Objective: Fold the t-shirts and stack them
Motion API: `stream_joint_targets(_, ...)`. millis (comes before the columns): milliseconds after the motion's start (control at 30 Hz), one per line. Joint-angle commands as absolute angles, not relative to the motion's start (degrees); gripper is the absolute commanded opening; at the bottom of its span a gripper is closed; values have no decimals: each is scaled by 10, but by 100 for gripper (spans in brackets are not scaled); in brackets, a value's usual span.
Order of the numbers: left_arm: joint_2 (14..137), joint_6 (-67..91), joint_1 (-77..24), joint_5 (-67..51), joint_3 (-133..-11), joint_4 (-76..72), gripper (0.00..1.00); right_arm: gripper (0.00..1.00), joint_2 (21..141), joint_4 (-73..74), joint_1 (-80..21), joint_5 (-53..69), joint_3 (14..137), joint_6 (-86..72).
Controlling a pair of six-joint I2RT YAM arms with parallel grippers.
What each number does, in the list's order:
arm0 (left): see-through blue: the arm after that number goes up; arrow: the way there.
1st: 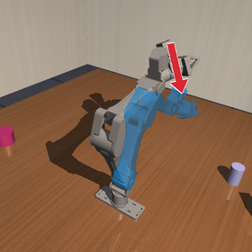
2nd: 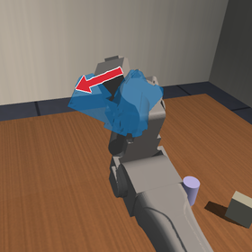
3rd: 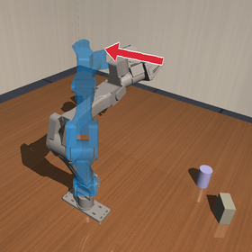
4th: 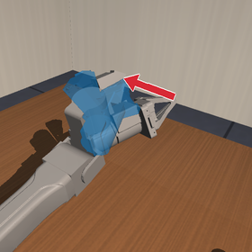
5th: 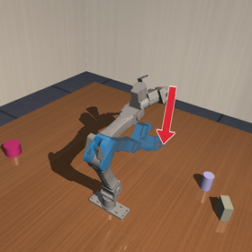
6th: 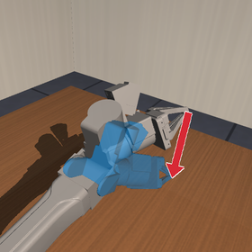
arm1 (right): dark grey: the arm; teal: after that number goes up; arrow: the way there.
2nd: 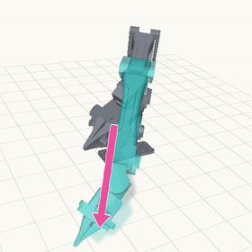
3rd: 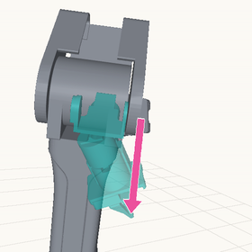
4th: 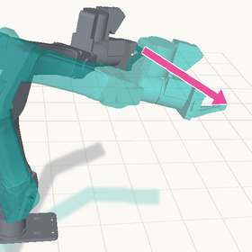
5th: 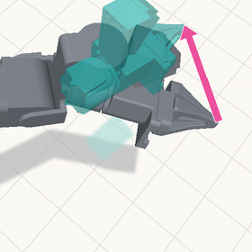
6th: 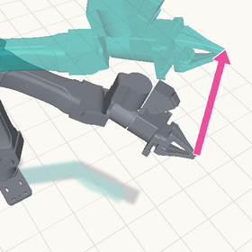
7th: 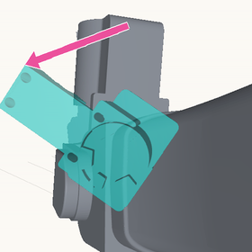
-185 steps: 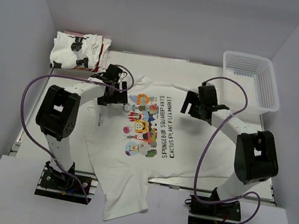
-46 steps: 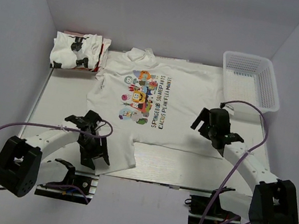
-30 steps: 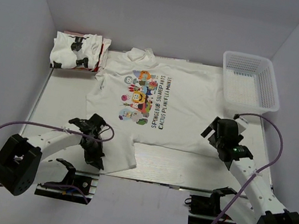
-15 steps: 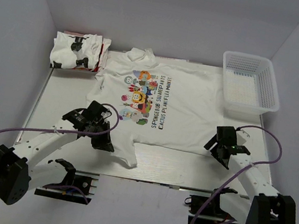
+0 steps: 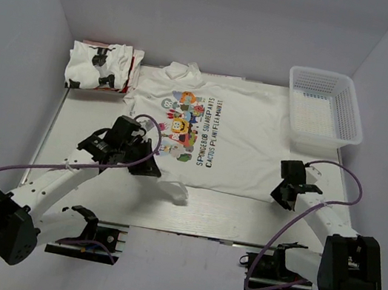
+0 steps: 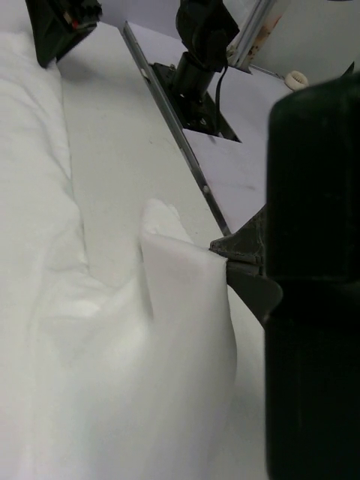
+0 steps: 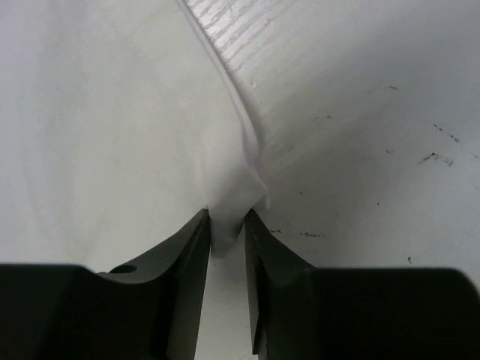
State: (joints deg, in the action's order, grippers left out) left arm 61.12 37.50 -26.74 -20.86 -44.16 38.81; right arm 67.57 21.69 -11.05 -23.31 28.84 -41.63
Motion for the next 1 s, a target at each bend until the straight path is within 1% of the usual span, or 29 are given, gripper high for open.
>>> stream_joint_targets(0, 612, 363, -265, -221, -473, 340, 0, 30, 674, 191, -112, -212, 291, -421)
stream_joint_targets(33, 612, 357, -259, -221, -473, 328, 0, 15, 674, 190, -112, -216, 300, -418)
stream_joint_targets(100, 617, 357, -259, -213, -487, 321, 0, 0, 686, 185, -112, -217, 307, -410)
stream_joint_targets(233, 623, 369, -259, -131, -504, 308, 0, 0, 711, 186, -113, -209, 343, -398)
stream_joint_targets(300, 623, 376, -254, -68, -526, 302, 0, 0, 715, 184, -113, -205, 354, -391)
stream_joint_targets(367, 638, 376, -254, -36, -558, 302, 0, 0, 718, 189, -112, -207, 376, -380)
stream_joint_targets(433, 670, 376, -254, 30, -596, 317, 0, 0, 719, 191, -114, -200, 396, -368)
stream_joint_targets(467, 683, 376, -254, 31, -608, 325, 0, 0, 722, 192, -113, -200, 402, -366)
stream_joint_targets(567, 725, 388, -239, 92, -641, 325, 0, 0, 737, 202, -112, -200, 436, -363)
stream_joint_targets(667, 750, 374, -226, 128, -654, 290, 0, 0, 758, 201, -112, -213, 460, -361)
stream_joint_targets(767, 775, 345, -212, 149, -693, 255, 0, 0, 787, 217, -111, -240, 500, -361)
stream_joint_targets(800, 793, 335, -212, 156, -700, 234, 0, 0, 796, 221, -110, -245, 533, -359)
stream_joint_targets(967, 847, 261, -181, 162, -720, 150, 0, 0, 880, 228, -106, -260, 610, -357)
